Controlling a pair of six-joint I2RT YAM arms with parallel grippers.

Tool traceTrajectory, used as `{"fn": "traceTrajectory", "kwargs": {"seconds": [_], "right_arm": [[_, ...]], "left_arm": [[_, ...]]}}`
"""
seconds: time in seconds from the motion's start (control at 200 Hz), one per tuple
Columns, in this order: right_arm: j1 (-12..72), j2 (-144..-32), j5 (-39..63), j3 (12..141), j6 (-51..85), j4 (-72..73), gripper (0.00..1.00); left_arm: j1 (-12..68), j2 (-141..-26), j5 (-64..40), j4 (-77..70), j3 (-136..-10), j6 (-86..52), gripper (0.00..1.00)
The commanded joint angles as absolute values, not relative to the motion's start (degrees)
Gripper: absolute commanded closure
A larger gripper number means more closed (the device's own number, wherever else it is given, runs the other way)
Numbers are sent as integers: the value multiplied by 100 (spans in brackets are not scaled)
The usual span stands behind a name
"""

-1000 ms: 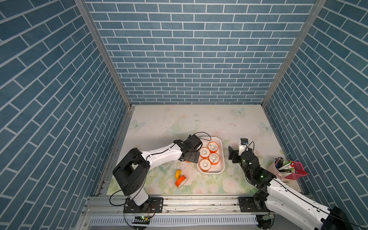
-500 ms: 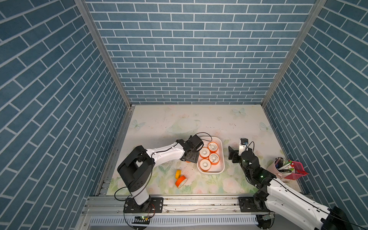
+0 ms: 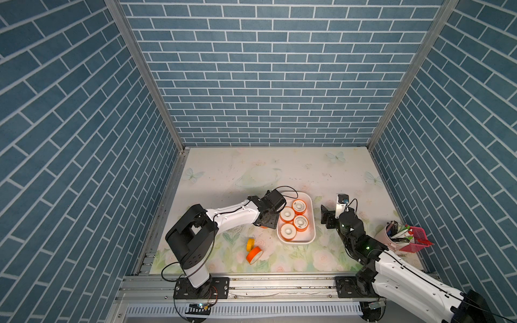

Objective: Put the sealing tape into the storage box
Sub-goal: Pick up the sealing tape at the center of the board, then place the sealing tape in the storage box.

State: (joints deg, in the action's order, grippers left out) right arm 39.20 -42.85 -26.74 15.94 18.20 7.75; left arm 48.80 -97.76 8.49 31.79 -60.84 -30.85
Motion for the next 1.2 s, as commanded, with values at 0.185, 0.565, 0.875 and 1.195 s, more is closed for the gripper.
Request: {"fn": "traceTrajectory", "kwargs": {"seconds": [0.185,0.565,0.875,1.195], "right_arm": [[3893,-4350,-2672,1538,1943,883,16],[3893,-4334,-2748,1512,1986,881,16],[3784,-4195,-2839,1426,2129,807,17],[3753,-4208,-2854,1424,2127,799,17]], "left_arm": [[4913,-9442,1172,3534,-6361,-3128,26],[4934,-9152,1030,3973,-7375,-3006,26],[5343,-10876,950,4188,-9255,-2907,27],[5422,-12176,660,4062,-10258,-2917,27]]}}
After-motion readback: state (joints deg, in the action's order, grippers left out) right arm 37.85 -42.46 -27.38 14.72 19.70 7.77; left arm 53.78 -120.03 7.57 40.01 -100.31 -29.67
